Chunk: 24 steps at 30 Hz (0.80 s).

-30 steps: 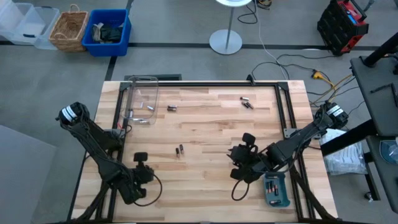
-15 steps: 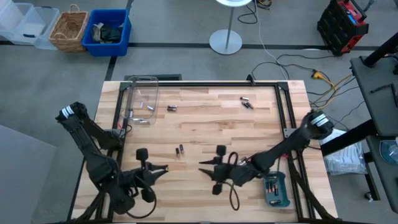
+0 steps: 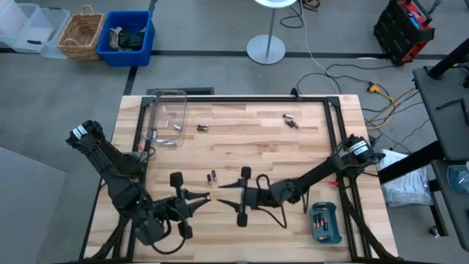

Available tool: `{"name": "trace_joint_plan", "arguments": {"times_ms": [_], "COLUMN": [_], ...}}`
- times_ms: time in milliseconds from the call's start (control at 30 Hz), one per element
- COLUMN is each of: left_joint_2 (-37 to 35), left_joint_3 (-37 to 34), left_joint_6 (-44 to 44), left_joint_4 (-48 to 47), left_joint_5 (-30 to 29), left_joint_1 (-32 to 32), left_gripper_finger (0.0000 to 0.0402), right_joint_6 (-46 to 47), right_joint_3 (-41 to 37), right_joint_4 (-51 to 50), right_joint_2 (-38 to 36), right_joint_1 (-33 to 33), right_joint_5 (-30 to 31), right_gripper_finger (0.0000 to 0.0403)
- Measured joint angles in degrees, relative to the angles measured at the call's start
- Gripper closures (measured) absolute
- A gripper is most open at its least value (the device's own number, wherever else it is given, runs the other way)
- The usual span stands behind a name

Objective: Sort batteries
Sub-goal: Put the copper and black battery into the blue bin

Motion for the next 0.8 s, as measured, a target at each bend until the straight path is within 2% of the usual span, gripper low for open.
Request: {"name": "trace_joint_plan", "arguments": {"times_ms": [200,400,800], "left_joint_2": [0.0,0.1,0.1], "left_joint_3": [-2.9,-3.6,-3.7], "left_joint_6": [4.5,7.0,7.8], "left_joint_4": [8.2,12.3,14.0], "left_joint_5": [0.1,2.0,2.0], "left_joint_1": [2.2,3.6,3.8], "left_gripper_finger": [0.038,0.038,0.038], "right_joint_6": [1.8,2.6,1.7], "right_joint_3": [4.0,7.1,7.5], "right_joint_4": [-3.5,-9.9,-9.8], "right_joint_2": [-0.1,-0.1,-0.1], "right_joint_1": [-2.1,-2.9,-4.2], "right_joint_5": [-8.8,-9.0,-8.9], "right_gripper_finger": [0.0218,0.0224,0.0231]}}
